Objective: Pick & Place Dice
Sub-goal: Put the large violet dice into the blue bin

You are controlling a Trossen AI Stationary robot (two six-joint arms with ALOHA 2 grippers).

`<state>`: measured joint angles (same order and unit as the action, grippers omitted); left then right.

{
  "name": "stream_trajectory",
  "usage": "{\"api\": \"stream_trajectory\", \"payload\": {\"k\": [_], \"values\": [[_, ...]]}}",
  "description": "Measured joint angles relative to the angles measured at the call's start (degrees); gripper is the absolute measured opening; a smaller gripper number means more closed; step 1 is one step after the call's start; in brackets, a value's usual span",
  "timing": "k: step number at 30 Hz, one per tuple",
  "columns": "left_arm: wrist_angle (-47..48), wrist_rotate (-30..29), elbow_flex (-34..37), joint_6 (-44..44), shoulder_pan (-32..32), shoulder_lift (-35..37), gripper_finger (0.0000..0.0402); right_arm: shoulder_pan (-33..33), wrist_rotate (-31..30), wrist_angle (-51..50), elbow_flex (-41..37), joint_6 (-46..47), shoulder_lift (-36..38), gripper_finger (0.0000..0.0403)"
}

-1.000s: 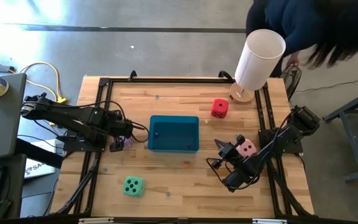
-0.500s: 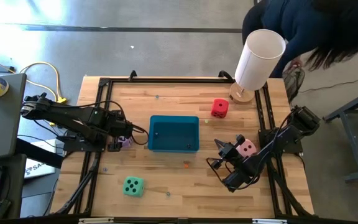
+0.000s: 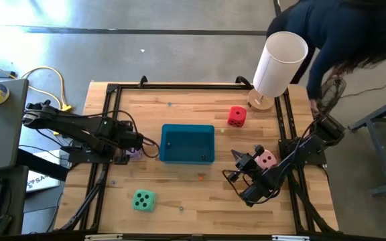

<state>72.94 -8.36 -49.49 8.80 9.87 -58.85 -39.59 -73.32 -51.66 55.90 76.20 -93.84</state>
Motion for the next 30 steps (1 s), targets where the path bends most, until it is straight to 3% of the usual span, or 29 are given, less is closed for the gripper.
{"api": "stream_trajectory", "payload": {"k": [9, 21, 30], "values": [[-1.7, 0.3, 1.4, -1.7, -0.5, 0.0, 0.0400, 0.0, -0.1, 0.0, 0.0, 0.0, 0.0, 0.0002], [-2.3, 5.3, 2.0, -2.0, -9.3, 0.0, 0.0400, 0.0, 0.0, 0.0, 0.0, 0.0, 0.0, 0.0002], [-3.0, 9.9, 2.0, -3.8, -10.9, 0.0, 0.0400, 0.0, 0.0, 0.0, 0.0, -0.8, 0.0, 0.0002]]}}
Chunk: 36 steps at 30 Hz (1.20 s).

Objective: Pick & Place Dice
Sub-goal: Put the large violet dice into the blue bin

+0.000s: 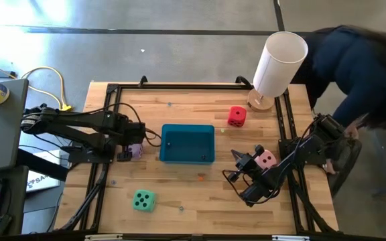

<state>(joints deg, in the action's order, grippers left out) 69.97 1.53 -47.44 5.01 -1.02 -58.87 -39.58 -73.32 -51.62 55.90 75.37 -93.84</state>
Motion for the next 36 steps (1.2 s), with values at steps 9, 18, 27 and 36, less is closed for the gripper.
{"api": "stream_trajectory", "payload": {"k": [9, 18, 27, 36], "values": [[-0.8, -1.3, 0.4, 0.8, 0.0, 0.0, 0.0400, 0.0, 0.1, 0.5, 0.0, -0.2, 0.0, 0.0002], [-0.9, -1.4, 0.5, 2.2, 0.0, 0.0, 0.0400, 0.0, 0.1, 0.5, 0.0, -0.2, 0.0, 0.0002], [-1.0, -1.4, 0.6, 2.4, 0.0, -2.5, 0.0400, 0.0, 0.0, 0.5, 0.0, -0.2, 0.0, 0.0002], [-1.0, -1.8, 0.6, 2.3, 0.0, -5.5, 0.0400, 0.0, 0.0, 0.5, 0.0, -0.2, 0.0, 0.0002]]}}
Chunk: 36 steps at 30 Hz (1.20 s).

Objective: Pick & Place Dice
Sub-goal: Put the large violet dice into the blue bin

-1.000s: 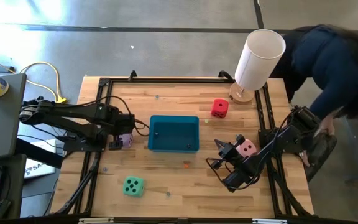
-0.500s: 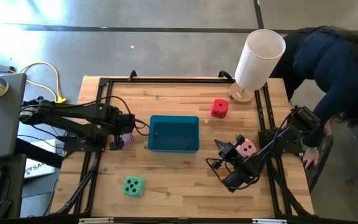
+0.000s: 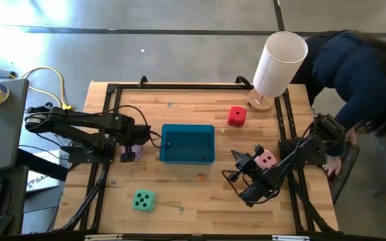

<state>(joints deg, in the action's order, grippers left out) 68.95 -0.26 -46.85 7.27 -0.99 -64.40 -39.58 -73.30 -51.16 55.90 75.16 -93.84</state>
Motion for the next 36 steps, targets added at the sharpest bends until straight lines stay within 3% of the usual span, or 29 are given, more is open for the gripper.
{"api": "stream_trajectory", "payload": {"k": [11, 36], "values": [[-0.2, -2.5, 0.0, 0.1, 0.0, 0.1, 0.0400, 0.0, 0.0, 0.0, 0.0, 0.0, 0.0, 0.0002], [-1.6, 1.2, 0.0, -1.7, 0.0, -6.5, 0.0400, 0.0, 0.2, 0.4, 0.0, -0.4, 0.0, 0.0002]]}}
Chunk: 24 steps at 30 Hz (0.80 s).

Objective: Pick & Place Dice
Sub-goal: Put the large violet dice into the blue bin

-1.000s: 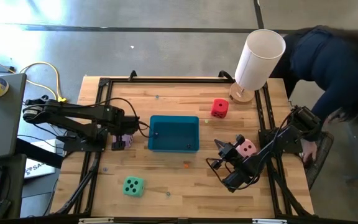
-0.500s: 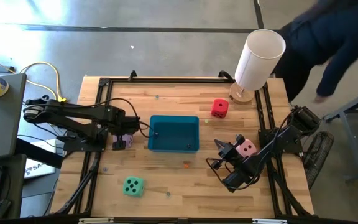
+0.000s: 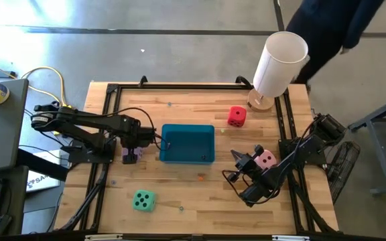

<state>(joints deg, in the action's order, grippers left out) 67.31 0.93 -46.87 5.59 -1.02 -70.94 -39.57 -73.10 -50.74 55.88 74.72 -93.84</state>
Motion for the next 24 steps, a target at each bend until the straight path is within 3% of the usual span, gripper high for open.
{"api": "stream_trajectory", "payload": {"k": [8, 24], "values": [[-3.0, -0.7, 1.1, -2.2, -0.3, 0.0, 0.0400, 0.0, 0.0, 0.0, 0.0, 0.0, 0.0, 0.0002], [-3.2, 4.8, 1.2, -6.6, -10.3, -3.3, 0.0400, 0.0, 0.0, 0.0, 0.0, 0.0, 0.0, 0.0002]]}}
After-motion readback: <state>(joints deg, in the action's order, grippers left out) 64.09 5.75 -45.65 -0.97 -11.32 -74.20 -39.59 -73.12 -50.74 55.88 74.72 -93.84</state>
